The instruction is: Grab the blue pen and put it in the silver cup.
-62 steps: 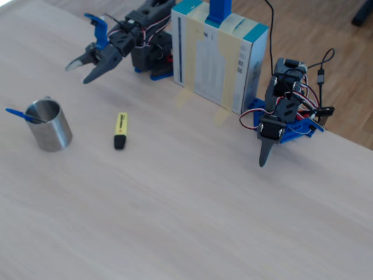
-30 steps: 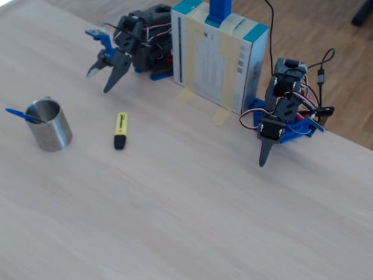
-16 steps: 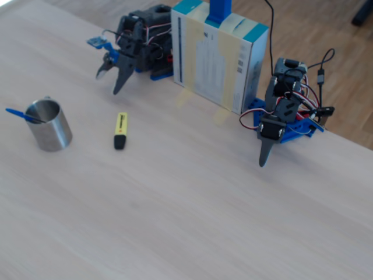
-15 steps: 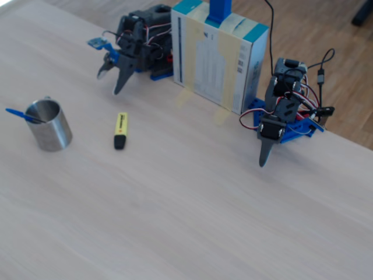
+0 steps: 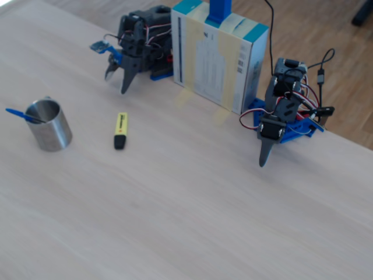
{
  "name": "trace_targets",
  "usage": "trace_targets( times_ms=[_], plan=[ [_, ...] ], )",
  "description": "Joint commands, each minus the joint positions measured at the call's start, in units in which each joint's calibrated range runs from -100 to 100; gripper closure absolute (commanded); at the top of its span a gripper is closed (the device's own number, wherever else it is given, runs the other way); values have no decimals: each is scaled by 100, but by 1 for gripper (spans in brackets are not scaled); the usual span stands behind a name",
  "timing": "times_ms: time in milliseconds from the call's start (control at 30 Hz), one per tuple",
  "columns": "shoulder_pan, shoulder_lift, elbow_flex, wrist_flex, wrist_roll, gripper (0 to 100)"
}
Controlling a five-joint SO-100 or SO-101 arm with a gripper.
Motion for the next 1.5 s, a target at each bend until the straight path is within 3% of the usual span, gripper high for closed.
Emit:
trace_targets(
  times_ms=[0,367,600,1300,1467],
  plan=[
    [-20,24,45,83,29,65],
    [-20,24,45,83,71,65],
    [24,24,45,100,190,79],
    [15,24,45,117,180,88],
    [50,16,45,117,180,98]
  ],
)
